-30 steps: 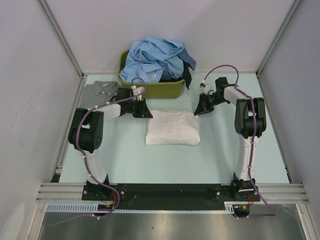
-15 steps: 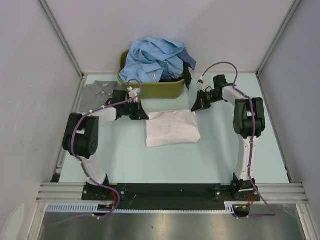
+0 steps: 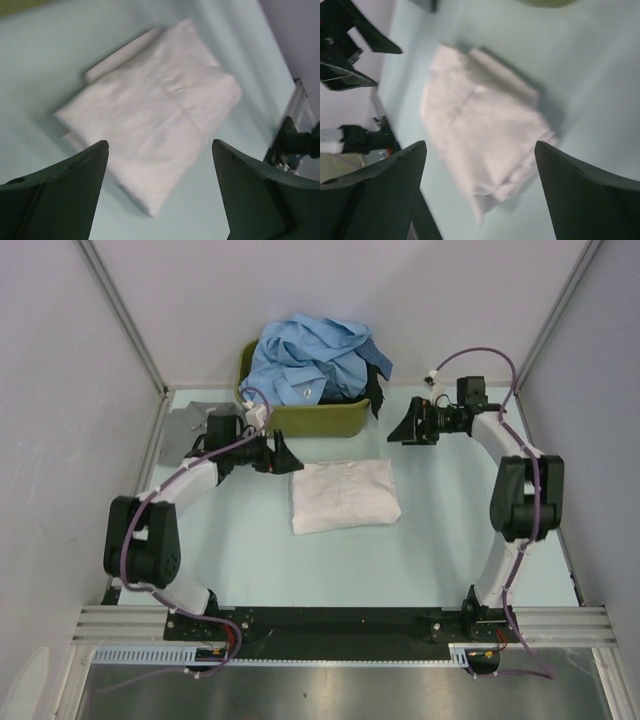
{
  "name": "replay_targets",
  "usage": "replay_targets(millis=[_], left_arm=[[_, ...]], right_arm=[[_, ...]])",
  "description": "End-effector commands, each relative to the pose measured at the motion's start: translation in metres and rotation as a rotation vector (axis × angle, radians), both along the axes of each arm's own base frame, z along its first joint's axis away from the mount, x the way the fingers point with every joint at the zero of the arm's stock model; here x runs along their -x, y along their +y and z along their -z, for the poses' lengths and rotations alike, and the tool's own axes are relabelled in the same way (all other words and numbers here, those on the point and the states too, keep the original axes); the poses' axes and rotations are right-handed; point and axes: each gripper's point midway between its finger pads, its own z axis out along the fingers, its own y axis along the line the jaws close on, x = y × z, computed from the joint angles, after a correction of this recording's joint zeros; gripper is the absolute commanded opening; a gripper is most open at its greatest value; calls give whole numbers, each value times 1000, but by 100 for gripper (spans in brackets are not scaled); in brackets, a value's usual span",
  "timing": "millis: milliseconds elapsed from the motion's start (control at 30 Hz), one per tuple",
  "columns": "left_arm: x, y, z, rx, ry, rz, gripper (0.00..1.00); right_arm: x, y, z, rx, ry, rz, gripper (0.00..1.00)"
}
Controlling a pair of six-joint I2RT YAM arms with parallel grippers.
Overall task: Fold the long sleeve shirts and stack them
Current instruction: Fold the shirt
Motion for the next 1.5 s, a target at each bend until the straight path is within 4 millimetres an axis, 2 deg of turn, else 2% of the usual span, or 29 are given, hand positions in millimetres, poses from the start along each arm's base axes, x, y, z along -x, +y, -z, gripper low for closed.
replay_targets(millis=[0, 33, 67, 100, 167, 233, 267, 300, 367, 467, 500, 533, 567, 600, 633, 700, 800, 833, 900, 933, 967, 1033, 1133, 1200, 1233, 1333, 1400, 1433, 1467], left_arm=[[30, -70, -56, 184, -127, 184, 91], [31, -79, -49, 208, -94, 180, 94], [29, -92, -30, 246, 28, 146, 95], [17, -101, -36, 302, -11, 134, 98], [7, -111, -25, 387, 107, 64, 98], [-6, -112, 7, 398, 155, 4, 95], [-11, -109, 16, 397, 174, -18, 95], [-15, -103, 43, 368, 226, -71, 94], [-25, -83, 69, 342, 269, -163, 93], [-33, -55, 99, 285, 279, -229, 93], [-32, -51, 101, 273, 286, -222, 93], [-30, -53, 81, 295, 255, -170, 93], [-27, -54, 70, 286, 195, -118, 93], [-17, -56, 62, 273, 198, -74, 93], [-5, -59, 31, 288, 137, -10, 94], [23, -68, 12, 280, 120, 78, 93], [64, -80, -11, 297, 118, 145, 93], [85, -87, -5, 307, 180, 158, 93], [99, -96, -5, 321, 183, 167, 93], [108, -97, 8, 313, 226, 160, 93], [113, -98, 18, 311, 276, 145, 93], [110, -90, 58, 268, 376, 45, 93], [110, -75, 104, 243, 509, -44, 93], [118, -61, 135, 180, 599, -91, 92], [117, -51, 140, 176, 611, -115, 91], [131, -40, 138, 155, 616, -94, 89], [142, -43, 123, 166, 577, -15, 89], [139, -45, 104, 182, 510, 19, 90], [141, -45, 94, 182, 494, 36, 89]], right_arm=[[64, 60, -48, -251, 137, -86, 97], [58, 70, -48, -282, 60, -102, 97], [61, 83, -42, -301, 93, -111, 97], [61, 89, -34, -324, 158, -97, 96], [48, 92, -1, -318, 203, -71, 95], [32, 89, 17, -307, 203, -47, 94], [25, 87, 44, -297, 261, -27, 93], [18, 82, 55, -291, 275, -7, 93], [9, 73, 86, -266, 328, 35, 92], [-3, 62, 105, -233, 322, 36, 92], [-6, 64, 96, -239, 303, 11, 92], [5, 66, 89, -225, 363, -10, 92], [6, 67, 73, -220, 310, -50, 93], [8, 69, 39, -228, 239, -81, 93], [18, 70, 20, -231, 237, -97, 95], [43, 71, -23, -257, 196, -140, 95], [84, 78, -40, -275, 250, -180, 95], [107, 81, -35, -278, 284, -193, 96], [131, 93, -24, -274, 317, -221, 96], [145, 93, -2, -262, 381, -213, 96], [148, 94, 14, -248, 411, -197, 96], [148, 89, 45, -224, 462, -167, 95], [154, 70, 121, -140, 579, -121, 92], [162, 54, 142, -109, 673, -92, 90], [164, 46, 155, -78, 680, -93, 89], [165, 24, 155, -40, 697, -72, 86], [153, 16, 135, -24, 652, -67, 84], [147, 14, 128, -4, 635, -62, 82], [135, 14, 105, 6, 550, -87, 80]])
